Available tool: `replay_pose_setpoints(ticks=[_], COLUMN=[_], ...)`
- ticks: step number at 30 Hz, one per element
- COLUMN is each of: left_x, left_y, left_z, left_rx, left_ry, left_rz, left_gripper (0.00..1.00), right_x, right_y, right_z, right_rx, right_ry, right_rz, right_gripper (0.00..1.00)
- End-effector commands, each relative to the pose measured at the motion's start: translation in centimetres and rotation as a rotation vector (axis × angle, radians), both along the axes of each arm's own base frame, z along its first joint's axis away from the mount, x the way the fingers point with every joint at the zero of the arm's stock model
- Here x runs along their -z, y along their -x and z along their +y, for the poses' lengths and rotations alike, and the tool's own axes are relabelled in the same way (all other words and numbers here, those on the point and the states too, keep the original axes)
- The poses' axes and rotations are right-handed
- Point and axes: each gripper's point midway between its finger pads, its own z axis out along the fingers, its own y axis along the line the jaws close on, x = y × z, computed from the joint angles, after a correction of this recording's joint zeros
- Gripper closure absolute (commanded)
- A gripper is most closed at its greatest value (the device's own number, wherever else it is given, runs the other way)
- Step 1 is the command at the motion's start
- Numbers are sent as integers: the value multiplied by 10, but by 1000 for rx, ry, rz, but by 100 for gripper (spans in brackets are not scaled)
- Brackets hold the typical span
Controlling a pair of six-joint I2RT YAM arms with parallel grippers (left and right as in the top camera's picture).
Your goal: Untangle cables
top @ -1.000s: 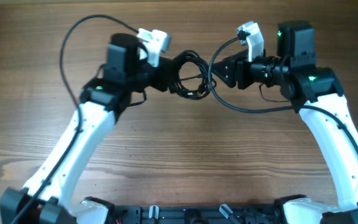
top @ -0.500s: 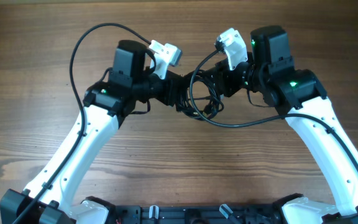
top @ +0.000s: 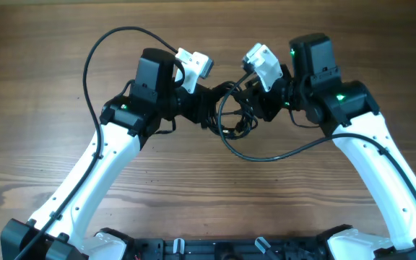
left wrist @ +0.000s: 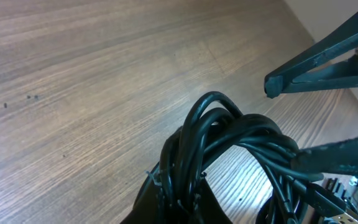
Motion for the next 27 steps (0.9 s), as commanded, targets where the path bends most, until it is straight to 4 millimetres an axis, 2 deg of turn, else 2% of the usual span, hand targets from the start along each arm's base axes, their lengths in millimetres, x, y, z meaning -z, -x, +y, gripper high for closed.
replay_pose_setpoints(ticks=[1, 5, 10, 12, 15, 18, 21, 22, 27], left_x=[-7, -9, -9, -9, -9, -9, -9, -8, 0], left_y=[8, 11, 10, 10, 10, 10, 10, 7, -11], left_z=[-8, -11, -11, -11, -11, -11, -11, -9, 9], left_rx=[43, 60, 59, 60, 59, 59, 52, 14, -246], left_ry=[48, 63, 63, 63, 65, 65, 68, 71, 75], left_rz=[26, 34, 34, 34, 31, 30, 38, 58, 171], left_gripper=[96, 96, 96, 96, 96, 89, 79, 75, 75], right_x=[6, 20, 25, 24, 24, 24, 31, 33, 39], right_y=[-3, -8, -8, -10, -11, -12, -20, -23, -29], right_z=[10, 13, 15, 16, 16, 14, 3, -1, -14], right_rx=[-76, -83, -71, -40, 37, 123, 316, 383, 583], right_ry=[-7, -4, -17, -33, -73, -104, -116, -118, -142], right_rz=[-14, 23, 57, 81, 152, 219, 317, 344, 427], right_gripper=[59, 71, 84, 96, 96, 96, 96, 96, 96])
